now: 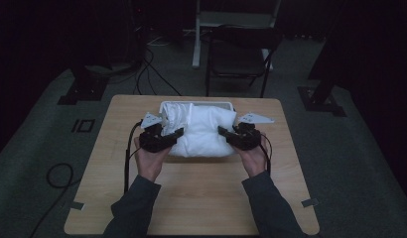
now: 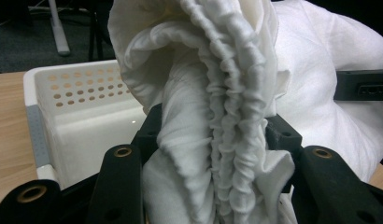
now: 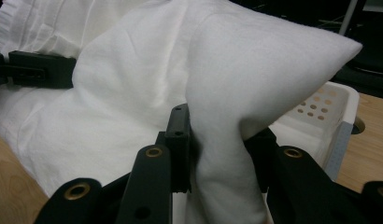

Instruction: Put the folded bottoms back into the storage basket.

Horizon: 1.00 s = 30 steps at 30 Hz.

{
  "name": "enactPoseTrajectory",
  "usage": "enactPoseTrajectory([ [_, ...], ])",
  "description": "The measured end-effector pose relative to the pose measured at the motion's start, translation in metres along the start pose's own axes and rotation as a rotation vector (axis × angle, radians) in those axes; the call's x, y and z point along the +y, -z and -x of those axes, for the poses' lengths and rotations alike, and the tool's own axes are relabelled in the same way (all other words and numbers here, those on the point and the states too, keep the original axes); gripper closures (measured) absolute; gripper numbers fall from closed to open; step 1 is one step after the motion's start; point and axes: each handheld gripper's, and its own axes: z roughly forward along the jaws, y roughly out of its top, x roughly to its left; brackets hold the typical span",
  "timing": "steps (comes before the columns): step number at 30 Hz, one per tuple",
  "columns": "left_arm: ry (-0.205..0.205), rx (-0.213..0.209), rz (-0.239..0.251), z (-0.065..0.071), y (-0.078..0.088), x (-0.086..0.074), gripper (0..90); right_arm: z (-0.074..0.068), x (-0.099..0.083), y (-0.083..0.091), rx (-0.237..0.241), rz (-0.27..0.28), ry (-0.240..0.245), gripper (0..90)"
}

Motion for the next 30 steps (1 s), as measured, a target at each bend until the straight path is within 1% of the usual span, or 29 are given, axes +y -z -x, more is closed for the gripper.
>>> enactPoseTrajectory([
  [6,0.015,0.001,0.000,-0.007,-0.005,0.002,52.5,0.002,0.004,-0.006,-0.005,-0.002,-0.002,69.9],
  [9,0.024,-0.009,0.008,-0.012,-0.007,0.003,52.5,0.003,0.007,-0.010,-0.006,-0.003,-0.006,69.9],
  [16,0.041,-0.012,0.013,-0.018,-0.010,0.005,52.4,0.006,0.011,-0.017,-0.007,-0.009,-0.011,69.9],
  [21,0.049,-0.017,0.014,-0.022,-0.012,0.006,52.4,0.007,0.013,-0.020,-0.008,-0.012,-0.011,69.9],
  [26,0.069,-0.021,0.014,-0.027,-0.017,0.006,52.4,0.010,0.016,-0.026,-0.011,-0.019,-0.021,69.9],
  [30,0.078,-0.017,0.009,-0.031,-0.020,0.008,52.5,0.011,0.018,-0.029,-0.016,-0.024,-0.021,69.9],
])
